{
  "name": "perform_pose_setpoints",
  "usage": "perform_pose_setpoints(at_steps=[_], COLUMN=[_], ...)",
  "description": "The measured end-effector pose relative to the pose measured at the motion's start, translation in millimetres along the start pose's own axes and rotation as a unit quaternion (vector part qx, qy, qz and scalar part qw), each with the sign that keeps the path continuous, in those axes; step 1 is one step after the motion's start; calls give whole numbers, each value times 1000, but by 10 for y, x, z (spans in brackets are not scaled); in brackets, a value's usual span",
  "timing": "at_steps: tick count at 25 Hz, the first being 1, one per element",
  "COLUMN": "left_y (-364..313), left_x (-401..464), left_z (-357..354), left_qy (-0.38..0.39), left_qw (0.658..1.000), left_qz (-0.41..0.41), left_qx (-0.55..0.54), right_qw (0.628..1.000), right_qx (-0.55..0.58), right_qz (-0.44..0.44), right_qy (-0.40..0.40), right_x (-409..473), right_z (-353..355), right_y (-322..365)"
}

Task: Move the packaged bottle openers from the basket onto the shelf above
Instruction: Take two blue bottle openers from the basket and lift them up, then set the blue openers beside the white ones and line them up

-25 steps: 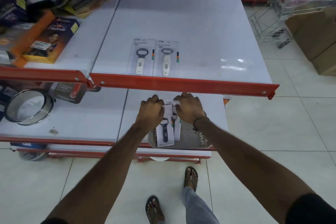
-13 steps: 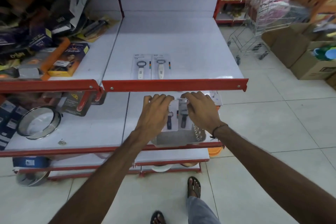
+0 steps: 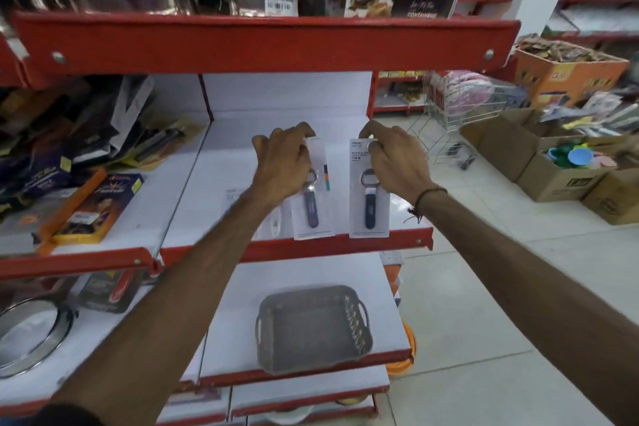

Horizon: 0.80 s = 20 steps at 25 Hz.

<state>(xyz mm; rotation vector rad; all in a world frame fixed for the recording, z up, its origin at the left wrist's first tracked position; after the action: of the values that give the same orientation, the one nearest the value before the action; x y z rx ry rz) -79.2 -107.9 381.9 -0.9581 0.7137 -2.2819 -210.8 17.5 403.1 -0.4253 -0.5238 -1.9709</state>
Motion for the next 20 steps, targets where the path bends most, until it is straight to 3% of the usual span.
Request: perform_pose_setpoints(at_steps=[5,11,17,20], left_y=[363,676,933,1152], left_x=[359,190,-27,-108], left_z=[-406,-828,-742,-338], left_qy=[46,117,223,262], left_qw=[998,988,963,951], left_qz=[37,39,63,132], left_qx=[29,97,139,101], right_qw=[997,987,968,974], right_qx=[-21,-31,-127,-74], right_qz=[-5,18,41,34], right_qy=[80,157,211,211], right_x=[471,339,145,114], right_z=[-638,-1341,-1534,-1469], right_y=[-138,-189,-242,-131])
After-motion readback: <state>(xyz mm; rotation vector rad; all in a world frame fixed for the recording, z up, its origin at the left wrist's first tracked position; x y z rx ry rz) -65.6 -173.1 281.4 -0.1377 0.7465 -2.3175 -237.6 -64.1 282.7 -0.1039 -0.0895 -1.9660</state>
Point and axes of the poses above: each hand's wrist, its own x-axis towards the middle knuckle, its own z-axis out of the back of the hand, y = z × x, the point moved 10 cm from there along x, towards the middle knuckle, and after that the axes turned 15 degrees about -x, right-handed, at the moved point
